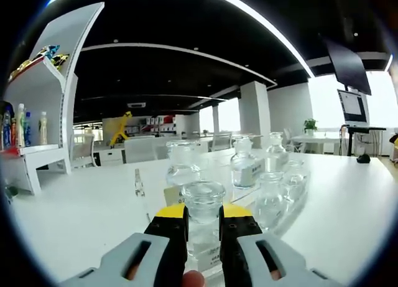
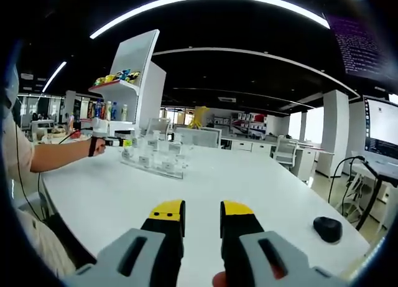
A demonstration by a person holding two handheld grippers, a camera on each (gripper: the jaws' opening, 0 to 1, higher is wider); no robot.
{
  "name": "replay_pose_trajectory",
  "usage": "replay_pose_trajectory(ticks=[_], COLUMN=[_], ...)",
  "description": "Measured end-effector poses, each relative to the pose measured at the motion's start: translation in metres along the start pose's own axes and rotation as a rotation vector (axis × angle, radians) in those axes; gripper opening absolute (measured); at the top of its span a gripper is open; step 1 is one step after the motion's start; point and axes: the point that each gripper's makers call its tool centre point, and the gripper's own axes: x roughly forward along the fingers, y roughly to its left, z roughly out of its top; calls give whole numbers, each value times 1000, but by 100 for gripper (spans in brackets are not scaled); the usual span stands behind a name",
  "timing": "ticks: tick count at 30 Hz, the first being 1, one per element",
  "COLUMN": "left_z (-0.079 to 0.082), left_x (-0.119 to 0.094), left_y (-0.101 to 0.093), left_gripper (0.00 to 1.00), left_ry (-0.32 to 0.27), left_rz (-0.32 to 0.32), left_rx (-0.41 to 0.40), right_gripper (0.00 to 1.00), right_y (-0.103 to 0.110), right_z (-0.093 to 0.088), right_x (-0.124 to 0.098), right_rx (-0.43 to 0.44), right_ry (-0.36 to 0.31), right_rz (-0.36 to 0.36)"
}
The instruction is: Identify the label on the chemical reagent bottle, grasp the chemical reagent bottle, and place it in the designated position on the reagent rack
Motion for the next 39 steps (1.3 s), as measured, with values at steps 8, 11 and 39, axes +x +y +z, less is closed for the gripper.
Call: replay_pose_trajectory(ticks=[8, 11, 39], left_z=[-7, -9, -20], left_x=[0, 1, 2], left_y=[2, 2, -1], left_gripper=[18, 18, 19], left_ry=[7, 10, 33], left_rz=[1, 1, -7], left_rx=[-8, -11, -44], right_gripper=[22, 22, 22], right_y=[-1, 0, 0], right_z=[-3, -4, -5], right_x=[1, 2, 2], right_rx=[5, 5, 6], right_ry=[7, 7, 12], right_rz=[-2, -2, -3])
